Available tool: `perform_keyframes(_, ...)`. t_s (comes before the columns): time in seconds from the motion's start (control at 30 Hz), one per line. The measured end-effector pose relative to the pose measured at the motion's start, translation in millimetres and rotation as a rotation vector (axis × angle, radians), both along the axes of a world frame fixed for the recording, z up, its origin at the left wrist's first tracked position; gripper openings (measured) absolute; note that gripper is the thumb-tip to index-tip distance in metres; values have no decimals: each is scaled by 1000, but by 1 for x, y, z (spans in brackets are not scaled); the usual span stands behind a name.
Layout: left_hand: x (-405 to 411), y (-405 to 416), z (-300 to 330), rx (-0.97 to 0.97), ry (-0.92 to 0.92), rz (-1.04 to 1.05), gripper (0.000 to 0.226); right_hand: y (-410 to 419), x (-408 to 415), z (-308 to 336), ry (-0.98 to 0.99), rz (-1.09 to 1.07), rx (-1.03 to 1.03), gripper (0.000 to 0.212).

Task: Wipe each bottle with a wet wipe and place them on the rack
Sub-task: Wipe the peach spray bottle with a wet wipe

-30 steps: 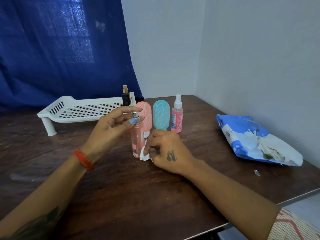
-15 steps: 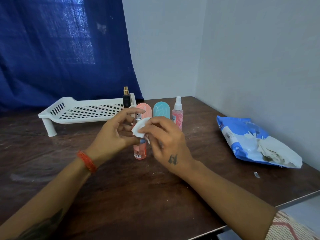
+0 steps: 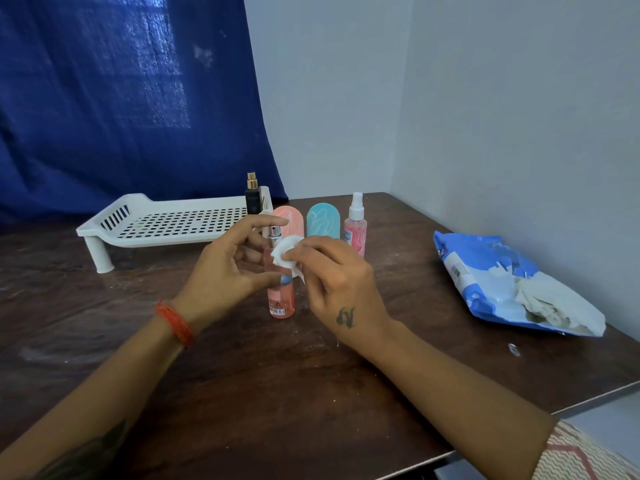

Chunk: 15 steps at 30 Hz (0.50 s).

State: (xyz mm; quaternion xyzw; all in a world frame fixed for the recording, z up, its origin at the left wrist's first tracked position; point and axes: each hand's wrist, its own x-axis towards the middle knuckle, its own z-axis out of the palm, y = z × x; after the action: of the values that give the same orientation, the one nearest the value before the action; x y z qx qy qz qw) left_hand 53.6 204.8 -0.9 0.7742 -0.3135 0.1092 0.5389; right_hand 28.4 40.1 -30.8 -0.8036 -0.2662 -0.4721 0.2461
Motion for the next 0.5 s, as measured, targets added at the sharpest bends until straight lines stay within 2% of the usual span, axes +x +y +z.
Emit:
perform_keyframes(0.27,0,-2,-1,-8,-33,52,67,6,-3,2,-43,-73,-115,35)
perform_keyframes(0.5,2,1,-1,-7,20,24,69,2,-2,2,-17,-34,-59,32)
